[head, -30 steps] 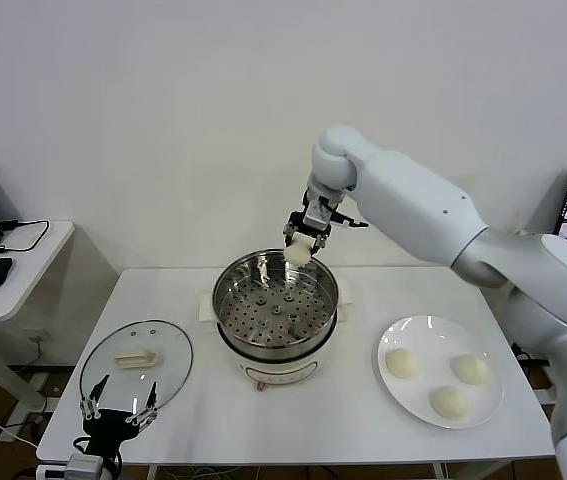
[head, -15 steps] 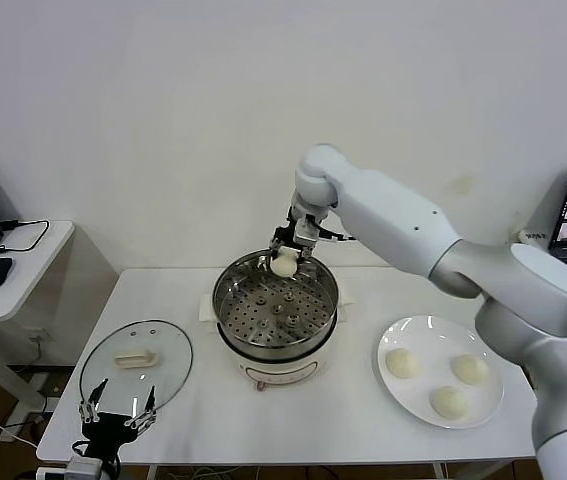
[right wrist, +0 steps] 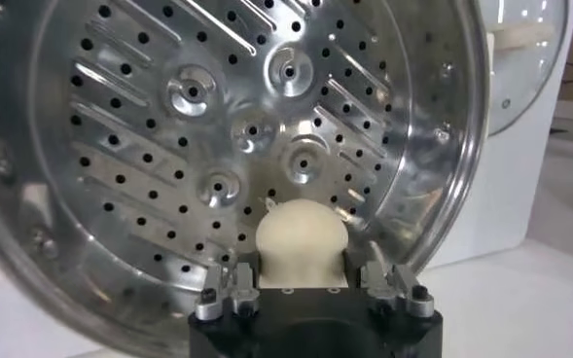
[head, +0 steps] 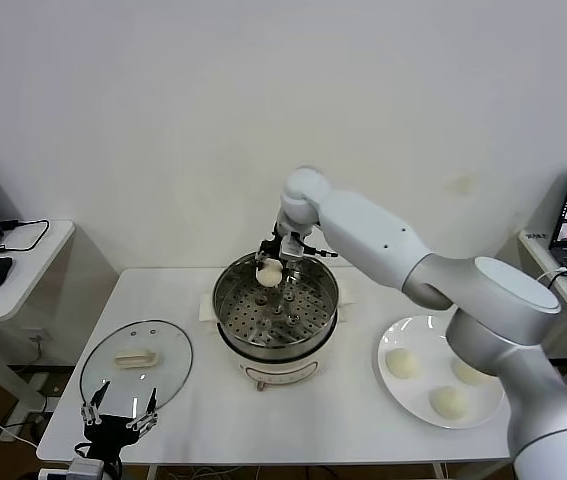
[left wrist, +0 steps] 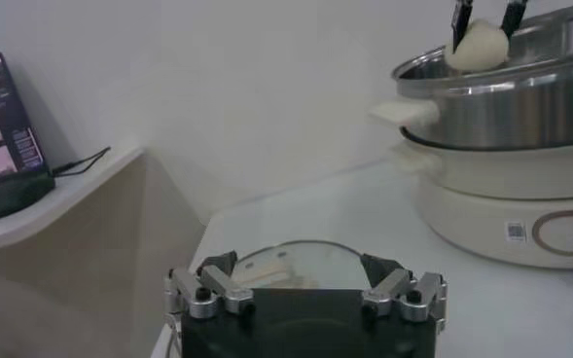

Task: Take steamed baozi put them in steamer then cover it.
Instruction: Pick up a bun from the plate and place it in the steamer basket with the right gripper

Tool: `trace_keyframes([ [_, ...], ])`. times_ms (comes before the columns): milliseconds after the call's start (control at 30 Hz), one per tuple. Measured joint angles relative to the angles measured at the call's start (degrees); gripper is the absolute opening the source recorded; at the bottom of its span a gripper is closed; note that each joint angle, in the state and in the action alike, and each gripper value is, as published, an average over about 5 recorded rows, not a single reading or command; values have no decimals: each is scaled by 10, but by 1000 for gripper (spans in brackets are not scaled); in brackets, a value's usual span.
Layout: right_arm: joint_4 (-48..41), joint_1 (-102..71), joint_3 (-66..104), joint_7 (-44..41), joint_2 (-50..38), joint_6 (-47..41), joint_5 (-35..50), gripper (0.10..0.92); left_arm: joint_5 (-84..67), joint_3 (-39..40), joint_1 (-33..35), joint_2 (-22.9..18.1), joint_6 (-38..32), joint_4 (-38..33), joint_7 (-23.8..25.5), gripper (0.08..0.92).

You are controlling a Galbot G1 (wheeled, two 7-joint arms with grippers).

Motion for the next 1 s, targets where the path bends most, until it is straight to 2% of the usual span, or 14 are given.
trace_keyframes([
  [533, -42, -17, -1, 30, 20, -4, -41, 537, 0, 2, -9, 1, -2, 15, -1, 823],
  [633, -44, -17, -1, 30, 20, -6, -41, 579, 0, 2, -9, 1, -2, 15, -1, 823],
  [867, -36, -11, -1, 13, 12, -20, -18, 772, 0, 5, -10, 1, -3, 21, -1, 823],
  [1000, -16, -4, 0, -8, 0, -37, 14, 818, 1, 8, -9, 2, -2, 20, 1, 823],
])
